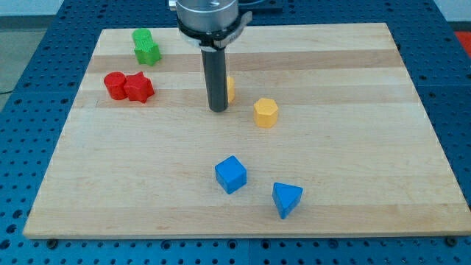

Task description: Push the red star into the yellow heart

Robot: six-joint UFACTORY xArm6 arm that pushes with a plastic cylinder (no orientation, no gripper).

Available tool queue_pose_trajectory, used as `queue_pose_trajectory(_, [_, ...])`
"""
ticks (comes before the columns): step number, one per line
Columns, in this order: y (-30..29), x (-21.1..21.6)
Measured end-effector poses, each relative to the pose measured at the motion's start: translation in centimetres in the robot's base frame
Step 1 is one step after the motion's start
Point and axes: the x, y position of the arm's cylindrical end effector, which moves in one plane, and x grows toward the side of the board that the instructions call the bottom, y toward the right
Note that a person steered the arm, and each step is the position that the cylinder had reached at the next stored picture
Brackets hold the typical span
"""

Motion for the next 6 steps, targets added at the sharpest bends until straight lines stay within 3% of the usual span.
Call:
queue_pose_trajectory(1, [-6.8,3.9])
queue_pose_trajectory(2, [-16.5,2.6])
queue_pose_trajectory(3, [-24.2,-3.4])
queue_pose_trajectory(4, [-21.6,-6.7])
queue_pose_trajectory(6, [-7.7,-0.2])
